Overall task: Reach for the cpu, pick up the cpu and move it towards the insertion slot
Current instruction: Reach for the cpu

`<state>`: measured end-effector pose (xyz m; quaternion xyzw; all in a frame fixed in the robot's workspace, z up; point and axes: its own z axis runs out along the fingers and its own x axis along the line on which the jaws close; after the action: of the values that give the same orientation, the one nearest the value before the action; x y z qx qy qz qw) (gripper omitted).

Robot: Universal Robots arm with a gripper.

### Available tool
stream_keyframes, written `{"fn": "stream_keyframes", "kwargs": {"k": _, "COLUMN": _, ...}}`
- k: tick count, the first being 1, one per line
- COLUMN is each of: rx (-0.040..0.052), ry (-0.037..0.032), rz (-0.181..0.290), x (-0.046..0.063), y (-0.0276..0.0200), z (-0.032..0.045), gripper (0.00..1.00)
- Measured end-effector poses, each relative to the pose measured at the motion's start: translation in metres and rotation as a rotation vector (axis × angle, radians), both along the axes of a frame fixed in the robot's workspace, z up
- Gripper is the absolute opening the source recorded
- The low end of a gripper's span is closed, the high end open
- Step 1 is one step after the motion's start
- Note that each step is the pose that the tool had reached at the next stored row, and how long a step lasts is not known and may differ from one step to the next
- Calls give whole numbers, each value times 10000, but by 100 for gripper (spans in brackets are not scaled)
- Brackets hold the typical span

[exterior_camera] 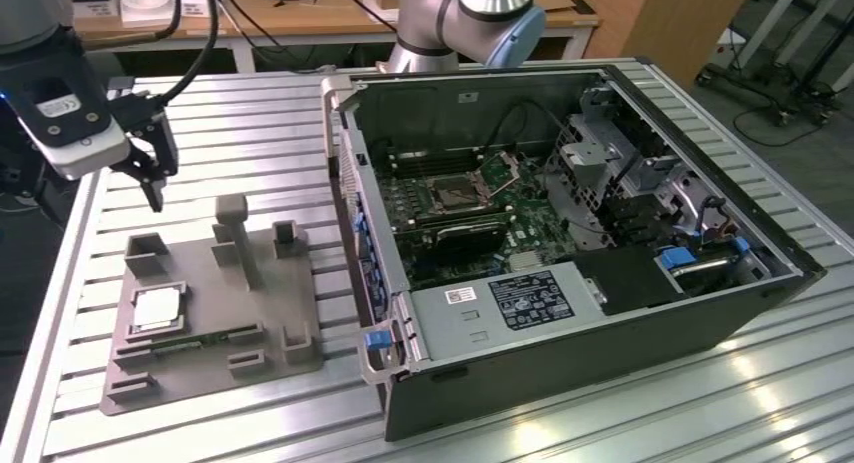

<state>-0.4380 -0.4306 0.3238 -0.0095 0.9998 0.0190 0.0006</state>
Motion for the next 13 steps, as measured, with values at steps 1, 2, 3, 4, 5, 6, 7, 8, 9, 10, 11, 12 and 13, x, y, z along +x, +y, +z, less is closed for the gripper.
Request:
{"fn": "stream_keyframes", "kwargs": {"k": 1, "rx": 0, "ry": 0, "rz": -19, "x": -9, "y": -5, "z": -18, "gripper": 82}}
{"fn": "stream_keyframes", "kwargs": {"k": 2, "rx": 1, "ry": -2, "rz": -36, "x": -18, "y": -8, "z": -37, "gripper": 82}}
{"fn": "stream_keyframes", "kwargs": {"k": 3, "rx": 1, "ry": -1, "rz": -53, "x": -29, "y": -11, "z": -55, "gripper": 82}}
{"fn": "stream_keyframes", "kwargs": {"k": 4, "rx": 0, "ry": 0, "rz": -70, "x": -40, "y": -15, "z": -74, "gripper": 82}}
{"fn": "stream_keyframes", "kwargs": {"k": 5, "rx": 1, "ry": -1, "rz": -82, "x": -50, "y": -17, "z": -92, "gripper": 82}}
{"fn": "stream_keyframes", "kwargs": {"k": 6, "rx": 0, "ry": 0, "rz": -88, "x": -59, "y": -19, "z": -110, "gripper": 82}}
{"fn": "stream_keyframes", "kwargs": {"k": 7, "rx": 0, "ry": 0, "rz": -88, "x": -64, "y": -22, "z": -128, "gripper": 82}}
{"fn": "stream_keyframes", "kwargs": {"k": 8, "rx": 0, "ry": 0, "rz": -89, "x": -65, "y": -25, "z": -146, "gripper": 82}}
{"fn": "stream_keyframes", "kwargs": {"k": 9, "rx": 0, "ry": 1, "rz": -90, "x": -66, "y": -35, "z": -163, "gripper": 82}}
{"fn": "stream_keyframes", "kwargs": {"k": 10, "rx": -1, "ry": 2, "rz": -91, "x": -66, "y": -48, "z": -180, "gripper": 82}}
{"fn": "stream_keyframes", "kwargs": {"k": 11, "rx": 0, "ry": 0, "rz": -89, "x": -65, "y": -62, "z": -201, "gripper": 82}}
{"fn": "stream_keyframes", "kwargs": {"k": 12, "rx": 0, "ry": 0, "rz": -88, "x": -65, "y": -76, "z": -218, "gripper": 82}}
{"fn": "stream_keyframes", "kwargs": {"k": 13, "rx": 1, "ry": -2, "rz": -80, "x": -65, "y": -85, "z": -238, "gripper": 82}}
